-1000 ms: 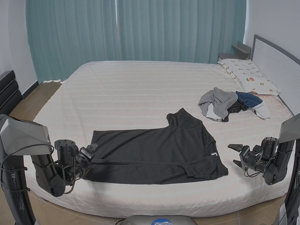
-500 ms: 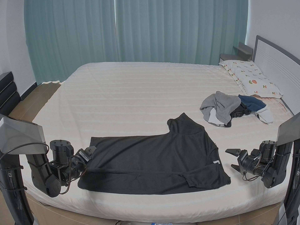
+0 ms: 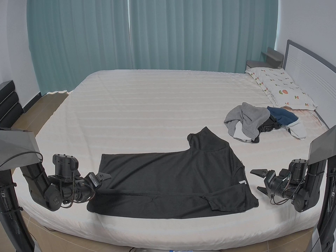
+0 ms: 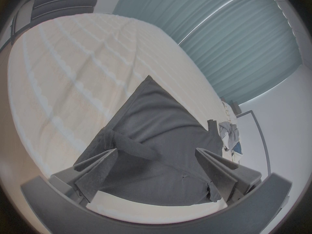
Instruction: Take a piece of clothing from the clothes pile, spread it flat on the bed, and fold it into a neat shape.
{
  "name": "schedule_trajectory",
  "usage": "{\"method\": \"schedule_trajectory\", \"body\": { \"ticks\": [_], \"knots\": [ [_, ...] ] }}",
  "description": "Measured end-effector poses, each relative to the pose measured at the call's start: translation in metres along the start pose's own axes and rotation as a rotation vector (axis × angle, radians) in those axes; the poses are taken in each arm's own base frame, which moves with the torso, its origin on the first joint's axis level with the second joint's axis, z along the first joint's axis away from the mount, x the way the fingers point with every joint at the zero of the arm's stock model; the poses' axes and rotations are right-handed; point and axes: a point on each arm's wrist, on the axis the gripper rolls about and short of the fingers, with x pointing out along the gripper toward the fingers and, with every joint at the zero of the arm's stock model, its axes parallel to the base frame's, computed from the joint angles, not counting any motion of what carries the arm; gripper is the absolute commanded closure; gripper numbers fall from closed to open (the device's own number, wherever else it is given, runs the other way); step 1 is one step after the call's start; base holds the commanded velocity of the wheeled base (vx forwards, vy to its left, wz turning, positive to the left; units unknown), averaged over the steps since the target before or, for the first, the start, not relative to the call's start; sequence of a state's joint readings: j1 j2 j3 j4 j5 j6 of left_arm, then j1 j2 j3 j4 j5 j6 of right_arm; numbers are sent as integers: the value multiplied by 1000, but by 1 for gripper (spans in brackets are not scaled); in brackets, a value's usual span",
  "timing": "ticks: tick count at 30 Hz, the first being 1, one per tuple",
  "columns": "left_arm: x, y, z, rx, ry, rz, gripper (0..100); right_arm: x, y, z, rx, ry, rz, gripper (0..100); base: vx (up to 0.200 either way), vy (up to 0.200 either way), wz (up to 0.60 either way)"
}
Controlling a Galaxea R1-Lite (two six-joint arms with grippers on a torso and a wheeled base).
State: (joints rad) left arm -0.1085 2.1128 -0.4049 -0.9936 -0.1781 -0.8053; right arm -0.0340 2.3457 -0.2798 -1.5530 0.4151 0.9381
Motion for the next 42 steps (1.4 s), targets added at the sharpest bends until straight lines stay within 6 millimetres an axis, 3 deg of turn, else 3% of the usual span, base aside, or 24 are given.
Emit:
{"method": "schedule_trajectory", "body": {
  "ticks": [12,24,35,42],
  "knots": [
    [15,-17,-2,26,86,41,0,4,-2,-7,-57,22,-15,0,0,0,0],
    [34,-10,-12,63,69,135,0,4,-4,-10,-64,35,-25,0,0,0,0],
    [62,-14,13,-46,-83,163,0,5,-5,-10,-63,36,-26,0,0,0,0],
    [67,-10,31,-150,-142,151,0,5,-5,-10,-63,36,-26,0,0,0,0]
  ]
}}
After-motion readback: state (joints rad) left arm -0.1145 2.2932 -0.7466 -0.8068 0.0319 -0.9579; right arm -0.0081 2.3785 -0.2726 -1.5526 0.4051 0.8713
